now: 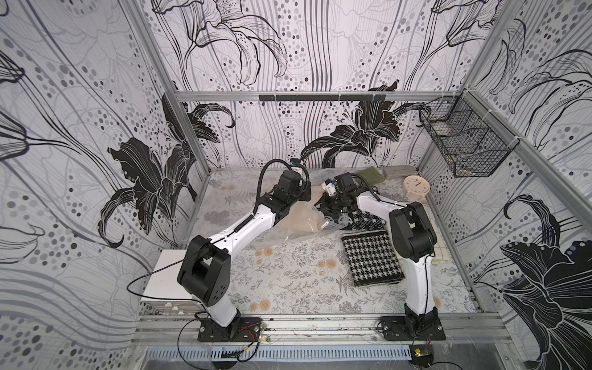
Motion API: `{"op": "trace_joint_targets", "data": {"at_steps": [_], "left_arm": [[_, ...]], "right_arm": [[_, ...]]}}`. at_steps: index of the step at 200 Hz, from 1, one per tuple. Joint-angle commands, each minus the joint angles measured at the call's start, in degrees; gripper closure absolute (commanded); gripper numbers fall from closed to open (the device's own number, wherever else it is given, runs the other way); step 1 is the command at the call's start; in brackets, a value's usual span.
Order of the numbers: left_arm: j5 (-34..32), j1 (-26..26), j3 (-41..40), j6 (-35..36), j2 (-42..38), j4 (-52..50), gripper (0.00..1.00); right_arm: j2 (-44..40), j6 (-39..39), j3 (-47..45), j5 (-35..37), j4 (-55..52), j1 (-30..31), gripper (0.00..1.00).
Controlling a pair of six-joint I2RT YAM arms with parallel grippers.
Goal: Take the scarf out of the vacuum bag
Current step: Take out the scarf from the vacuum bag.
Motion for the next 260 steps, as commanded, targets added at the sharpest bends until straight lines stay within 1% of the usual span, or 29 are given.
{"op": "trace_joint_targets", "data": {"at_steps": [1,66,100,125,149,196,208,236,260], "left_arm": [[0.1,1.0,1.3,0.3,1.6,0.5,1.00],[1.3,3.5,0.4,-0.6,1.8,0.7,1.00],[2.0,3.8,0.7,-0.8,1.7,0.5,1.00],[2.3,3.7,0.7,-0.9,2.1,0.8,1.00],[2.4,3.8,0.8,-1.0,2.5,0.7,1.00],[2.4,3.7,0.9,-1.3,2.7,0.8,1.00],[1.1,3.6,1.0,-1.1,2.8,0.3,1.00],[0.5,3.6,0.9,-1.4,2.6,0.1,1.00],[0.3,3.7,1.0,-1.3,2.6,-0.2,1.00]], "right_arm": [[0.1,1.7,0.8,0.8,2.5,0.4,1.00],[4.0,4.0,4.7,1.3,3.4,2.8,1.00],[5.1,4.5,6.1,2.0,3.7,3.1,1.00],[4.6,3.5,6.6,2.3,2.5,3.0,1.00],[4.0,3.4,6.5,-0.5,3.2,2.2,1.00],[2.6,1.9,5.7,-2.2,2.4,1.0,1.00],[2.6,2.1,5.3,-3.0,2.9,0.7,1.00],[2.5,1.1,5.1,-1.7,1.4,0.3,1.00],[1.9,1.4,4.0,-2.2,2.6,-0.1,1.00]]}}
